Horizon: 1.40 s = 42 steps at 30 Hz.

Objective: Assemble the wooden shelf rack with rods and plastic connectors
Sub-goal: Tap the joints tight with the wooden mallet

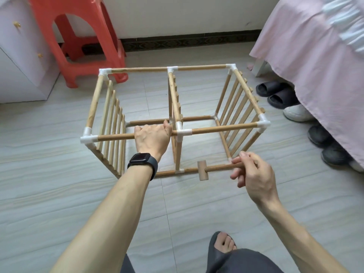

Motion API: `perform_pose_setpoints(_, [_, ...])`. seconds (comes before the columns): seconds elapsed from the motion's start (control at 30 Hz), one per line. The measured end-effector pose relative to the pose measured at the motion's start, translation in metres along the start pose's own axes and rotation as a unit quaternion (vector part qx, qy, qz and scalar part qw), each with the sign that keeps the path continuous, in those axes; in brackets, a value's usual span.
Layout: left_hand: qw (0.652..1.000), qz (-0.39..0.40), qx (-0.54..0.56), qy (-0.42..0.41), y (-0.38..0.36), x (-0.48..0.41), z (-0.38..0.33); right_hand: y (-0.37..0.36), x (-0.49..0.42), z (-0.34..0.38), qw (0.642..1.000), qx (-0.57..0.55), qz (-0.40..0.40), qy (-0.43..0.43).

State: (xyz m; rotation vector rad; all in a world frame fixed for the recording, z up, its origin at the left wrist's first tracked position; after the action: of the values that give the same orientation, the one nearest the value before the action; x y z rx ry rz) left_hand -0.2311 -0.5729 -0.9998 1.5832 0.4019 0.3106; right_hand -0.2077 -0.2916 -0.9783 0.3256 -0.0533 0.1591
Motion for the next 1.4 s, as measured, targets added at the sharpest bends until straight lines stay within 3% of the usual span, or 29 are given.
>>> perform_pose_setpoints(0.13, [1.000,0.017,0.019,0.001,0.005,0.022,-0.004,0.030,0.013,0.044,0.984,-0.157,0.089,-0.009])
perform_pose_setpoints(0.27, [0.998,0.049,0.022,-0.022,0.006,0.037,0.003,0.025,0.006,0.050,0.970,-0.102,0.207,-0.076])
perform_pose_setpoints(0.33, [0.998,0.056,0.023,-0.028,0.008,0.043,0.008,0.018,0.000,0.048,0.980,0.067,0.184,-0.041])
perform_pose_setpoints(0.4, [0.997,0.061,0.016,-0.036,0.009,0.048,0.012,0.014,0.001,0.045,0.954,0.258,0.147,0.051])
perform_pose_setpoints(0.43, [0.997,0.061,0.012,-0.037,0.009,0.050,0.014,0.012,0.003,0.043,0.943,0.290,0.140,0.084])
perform_pose_setpoints(0.57, [0.998,0.049,0.006,-0.032,0.011,0.056,0.016,0.004,0.010,0.036,0.939,0.277,0.135,0.154])
perform_pose_setpoints(0.8, [0.999,0.048,0.006,-0.009,0.008,0.055,0.011,-0.011,0.013,0.023,0.893,0.399,0.159,0.136])
perform_pose_setpoints(1.0, [0.998,0.056,0.001,-0.012,0.009,0.057,0.010,-0.013,0.018,0.035,0.941,0.194,0.052,0.271])
perform_pose_setpoints(1.07, [0.998,0.061,-0.002,-0.013,0.010,0.057,0.011,-0.019,0.020,0.030,0.926,0.273,0.083,0.247])
perform_pose_setpoints(1.13, [0.998,0.063,-0.005,-0.016,0.010,0.057,0.011,-0.020,0.018,0.023,0.868,0.436,0.157,0.177])
perform_pose_setpoints(1.17, [0.998,0.063,-0.004,-0.016,0.010,0.057,0.011,-0.019,0.015,0.024,0.867,0.443,0.160,0.165])
perform_pose_setpoints(1.23, [0.998,0.064,0.002,-0.016,0.010,0.057,0.011,-0.016,0.011,0.032,0.912,0.339,0.107,0.204])
perform_pose_setpoints(1.3, [0.998,0.065,0.003,-0.014,0.010,0.056,0.011,-0.016,0.016,0.037,0.931,0.231,0.045,0.280])
perform_pose_setpoints(1.37, [0.998,0.058,0.005,-0.015,0.009,0.056,0.011,-0.018,0.019,0.036,0.923,0.241,0.045,0.295])
perform_pose_setpoints(1.4, [0.998,0.054,0.007,-0.016,0.009,0.056,0.011,-0.021,0.019,0.033,0.911,0.311,0.083,0.257])
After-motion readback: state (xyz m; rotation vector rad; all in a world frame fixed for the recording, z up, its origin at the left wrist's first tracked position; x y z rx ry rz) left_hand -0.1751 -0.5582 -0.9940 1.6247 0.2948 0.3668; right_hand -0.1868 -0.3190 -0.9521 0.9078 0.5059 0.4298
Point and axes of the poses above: each hand's wrist, its own x-axis away from the middle knuckle, its own y-axis out of the back of the hand, z = x × y, the point moved 1 cm from there along -x, towards the middle knuckle, and after that the axes turned 2 degrees about z, right-handed, at the moved point
